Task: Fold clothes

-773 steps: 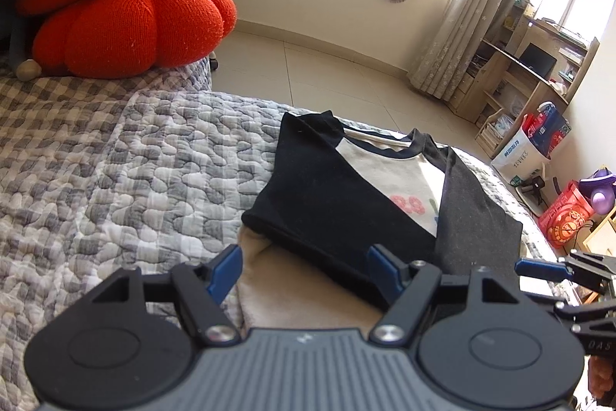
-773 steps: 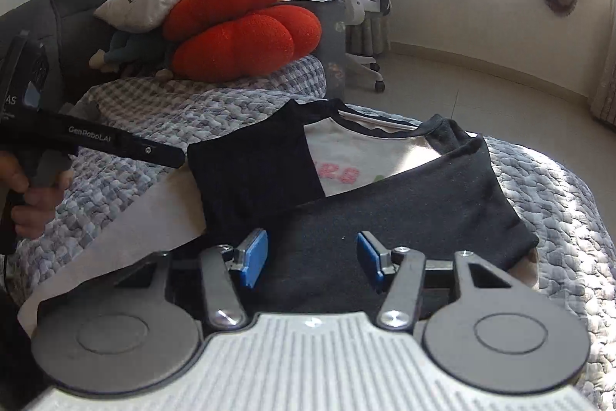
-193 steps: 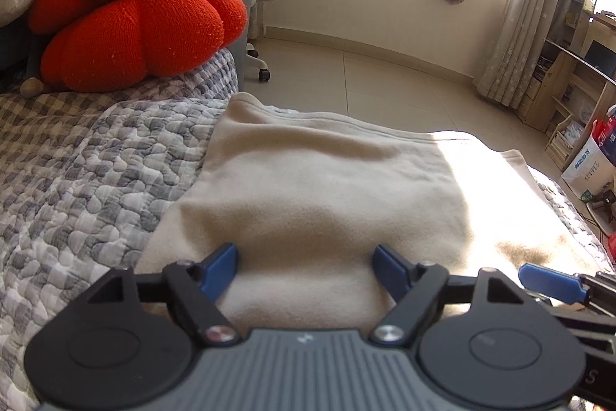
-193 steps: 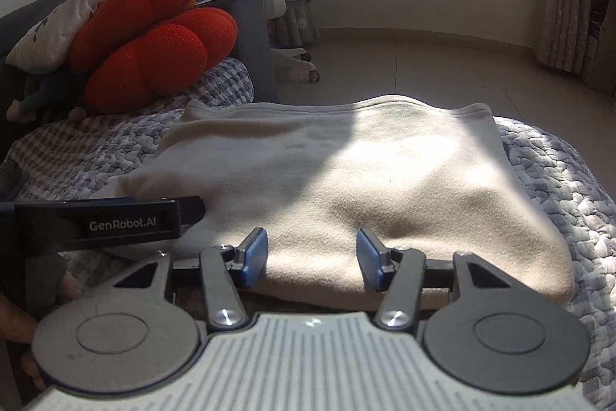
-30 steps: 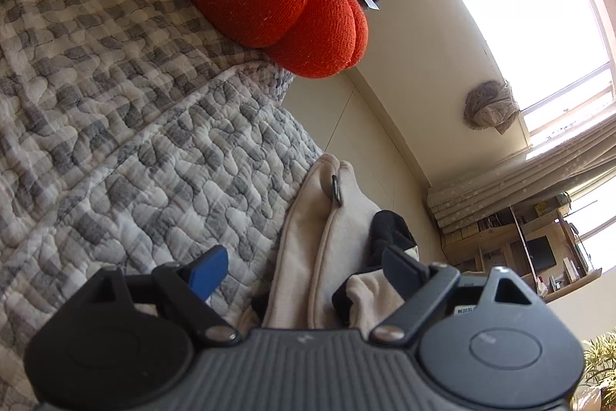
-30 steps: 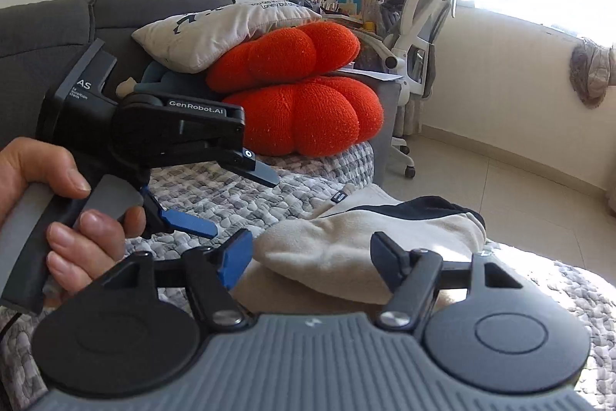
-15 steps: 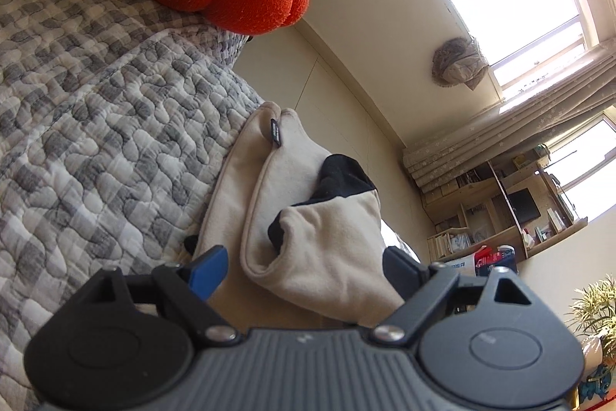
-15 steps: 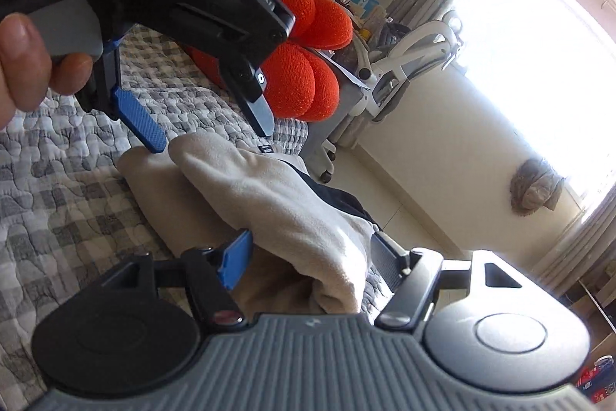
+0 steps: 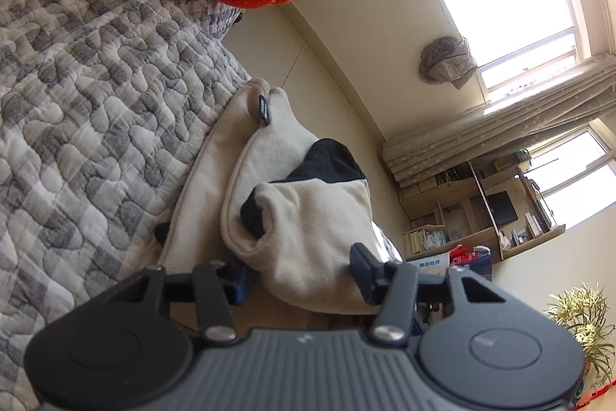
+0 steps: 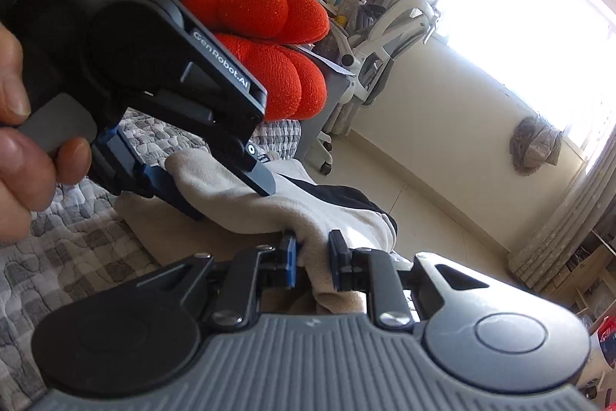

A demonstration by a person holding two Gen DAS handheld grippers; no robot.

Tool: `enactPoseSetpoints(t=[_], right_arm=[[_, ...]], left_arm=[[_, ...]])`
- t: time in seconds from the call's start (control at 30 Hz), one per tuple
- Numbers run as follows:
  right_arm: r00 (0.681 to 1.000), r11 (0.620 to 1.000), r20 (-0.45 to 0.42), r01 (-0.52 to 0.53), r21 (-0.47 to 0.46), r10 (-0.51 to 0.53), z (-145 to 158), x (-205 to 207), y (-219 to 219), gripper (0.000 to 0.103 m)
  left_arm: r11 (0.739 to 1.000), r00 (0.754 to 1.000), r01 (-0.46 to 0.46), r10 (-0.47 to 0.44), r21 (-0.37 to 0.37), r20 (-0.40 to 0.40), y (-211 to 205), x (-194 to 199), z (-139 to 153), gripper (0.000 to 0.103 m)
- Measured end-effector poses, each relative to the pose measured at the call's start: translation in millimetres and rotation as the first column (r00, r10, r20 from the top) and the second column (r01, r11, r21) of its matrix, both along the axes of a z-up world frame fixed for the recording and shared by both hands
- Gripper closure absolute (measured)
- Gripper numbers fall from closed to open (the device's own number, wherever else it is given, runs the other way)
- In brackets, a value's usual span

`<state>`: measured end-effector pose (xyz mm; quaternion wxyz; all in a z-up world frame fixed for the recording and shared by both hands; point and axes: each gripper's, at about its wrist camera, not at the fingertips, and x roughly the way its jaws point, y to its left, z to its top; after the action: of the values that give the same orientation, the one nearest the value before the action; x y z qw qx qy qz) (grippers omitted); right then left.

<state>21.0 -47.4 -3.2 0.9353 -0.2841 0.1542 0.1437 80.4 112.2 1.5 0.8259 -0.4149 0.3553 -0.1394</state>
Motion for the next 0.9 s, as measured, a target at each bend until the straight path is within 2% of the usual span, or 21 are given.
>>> enactPoseSetpoints(t=[0.03, 0.13, 0.2, 0.33, 0.43, 0.6, 0.73, 0.83, 0.9], right_arm=[[1.0, 1.0, 0.018, 0.006, -0.012, -0.006, -1, -1, 3, 0.084], [0.997, 1.0, 0.079, -0.005, -0.027, 0.007, 1, -9, 11, 0.085], [0.996, 0.998, 0.08, -0.028, -0.054, 0.032, -4, -11, 17, 0.085], [0.996, 0.983, 0.046, -0.068, -0.17, 0.077, -23, -11, 29, 0.085], [0.996, 0.965, 0.031, -0.076, -0.25, 0.087, -31, -14, 27, 0.085], [0.992, 0.964, -0.014, -0.123, -0.236, 0.123, -30, -15, 16, 0.085], [0.989, 0.96, -0.034, -0.149, -0.238, 0.145, -36, -18, 13, 0.084], [0.989, 0.96, -0.047, -0.149, -0.237, 0.141, -41, -19, 15, 0.084], [0.989, 0.959, -0.049, -0.146, -0.243, 0.138, -44, -20, 17, 0.083]], left_arm=[[1.0, 1.0, 0.006, -0.006, 0.021, 0.012, 0, 0, 2, 0.087], [0.999, 0.998, -0.003, 0.0, 0.048, 0.061, 6, -6, 15, 0.089], [0.996, 0.997, -0.025, 0.018, 0.088, 0.078, 11, -12, 21, 0.089], [0.986, 0.999, -0.023, 0.027, 0.163, -0.027, 13, -13, 13, 0.09], [0.981, 0.999, -0.007, 0.017, 0.196, -0.051, 8, -13, 15, 0.09], [0.968, 0.998, 0.017, 0.001, 0.252, -0.069, 0, -12, 21, 0.09], [0.952, 0.999, 0.044, -0.032, 0.302, -0.042, -1, -14, 32, 0.089], [0.961, 0.998, 0.034, -0.017, 0.276, -0.062, 10, -10, 29, 0.082], [0.965, 0.998, 0.02, -0.005, 0.26, -0.06, 17, -9, 30, 0.083]])
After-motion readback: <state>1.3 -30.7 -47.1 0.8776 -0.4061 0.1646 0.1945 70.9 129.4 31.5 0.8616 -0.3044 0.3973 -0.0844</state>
